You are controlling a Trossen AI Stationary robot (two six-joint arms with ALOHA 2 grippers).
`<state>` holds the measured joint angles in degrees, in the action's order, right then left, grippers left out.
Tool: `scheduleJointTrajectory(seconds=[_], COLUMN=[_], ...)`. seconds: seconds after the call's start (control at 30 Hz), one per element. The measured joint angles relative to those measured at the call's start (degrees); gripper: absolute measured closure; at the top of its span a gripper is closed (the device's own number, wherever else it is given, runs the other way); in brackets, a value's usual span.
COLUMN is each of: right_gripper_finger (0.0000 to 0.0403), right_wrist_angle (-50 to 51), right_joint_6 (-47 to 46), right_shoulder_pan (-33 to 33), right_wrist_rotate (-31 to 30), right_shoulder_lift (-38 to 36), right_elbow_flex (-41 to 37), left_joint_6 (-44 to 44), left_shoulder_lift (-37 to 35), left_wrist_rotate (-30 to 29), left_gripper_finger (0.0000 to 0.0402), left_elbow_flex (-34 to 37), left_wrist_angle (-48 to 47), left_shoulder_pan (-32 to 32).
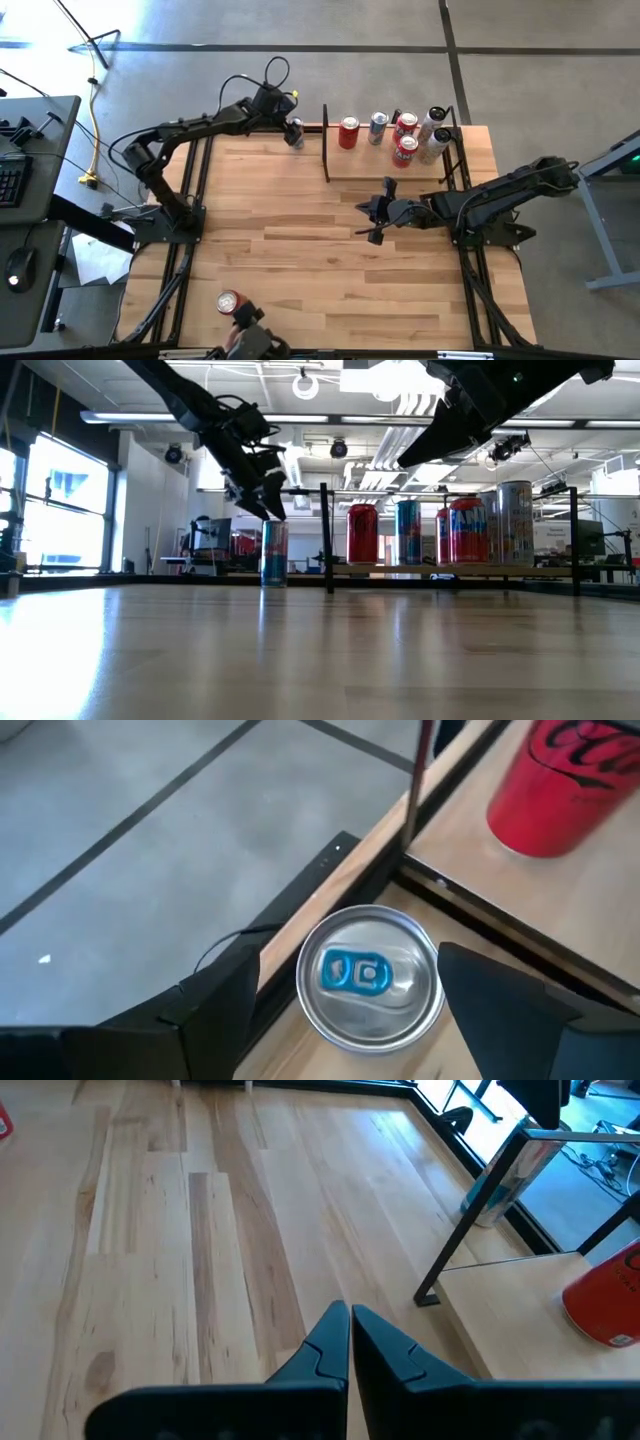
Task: Place canned beverage on shelf
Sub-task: Put the blue soda can on the shelf aligned with the other blue soda can
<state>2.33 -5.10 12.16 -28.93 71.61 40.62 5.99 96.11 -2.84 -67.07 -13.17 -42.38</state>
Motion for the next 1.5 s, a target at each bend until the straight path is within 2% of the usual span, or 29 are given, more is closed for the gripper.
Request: scheduleJointTrajectory(seconds=[0.47,0.83,1.5], right_gripper_finger=[0.0403,0.0403,0.0403], right_wrist_angle=[0.0,-0.1,-0.4], right_joint_6=[0.0,0.0,0.0], right_shoulder_pan=[0.0,0.0,0.0], right_wrist_rotate=[0.0,0.0,0.0], right_shoulder_lift=[0.0,0.0,0.0], right_elbow_flex=[0.0,0.0,0.0], left_joint_6=[-3.0,-4.0,-2.8], left_shoulder_lift=[0.5,-0.7,2.9], left_wrist_rotate=[1.3,2.3,3.7], left_gripper_finger=[0.0103,0.0103,0.0103], left_elbow_flex=[0.0,0.2,0.2], left_wrist_angle=[0.3,-3.6,2.6], left_shoulder_pan=[-0.6,-0.7,-0.7])
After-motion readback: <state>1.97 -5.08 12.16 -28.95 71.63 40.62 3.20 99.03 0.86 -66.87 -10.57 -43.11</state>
